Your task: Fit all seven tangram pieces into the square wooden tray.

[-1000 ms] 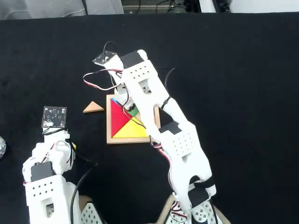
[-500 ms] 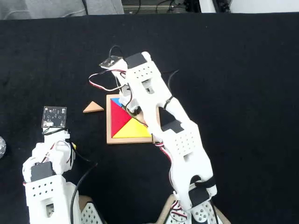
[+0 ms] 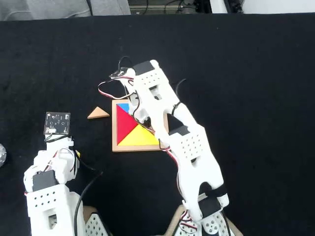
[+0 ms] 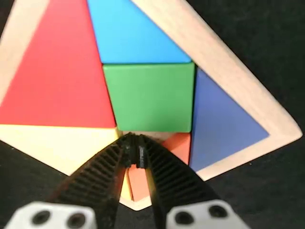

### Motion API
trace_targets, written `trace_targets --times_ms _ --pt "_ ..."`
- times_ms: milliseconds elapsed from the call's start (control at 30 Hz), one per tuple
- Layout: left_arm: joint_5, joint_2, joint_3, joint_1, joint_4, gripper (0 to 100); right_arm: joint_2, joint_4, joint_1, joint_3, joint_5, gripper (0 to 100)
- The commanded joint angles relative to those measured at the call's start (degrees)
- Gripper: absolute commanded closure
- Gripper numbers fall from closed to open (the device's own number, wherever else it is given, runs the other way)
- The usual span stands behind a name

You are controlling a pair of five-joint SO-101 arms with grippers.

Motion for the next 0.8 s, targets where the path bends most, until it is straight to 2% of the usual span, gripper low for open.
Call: trace_targets --times_ms 0,400,767 --pt "0.1 -0.5 -0.4 0.4 -1.1 84 -0.2 -0.5 0.0 -0.2 0.0 98.7" --pt "0.1 -0.5 -0.4 0.2 -1.1 84 -3.1 -0.2 -0.6 8.9 0.1 98.7" --pt "0.1 -0.5 -0.4 0.5 -1.1 84 -36.8 -13.1 -0.9 34.6 0.0 98.7"
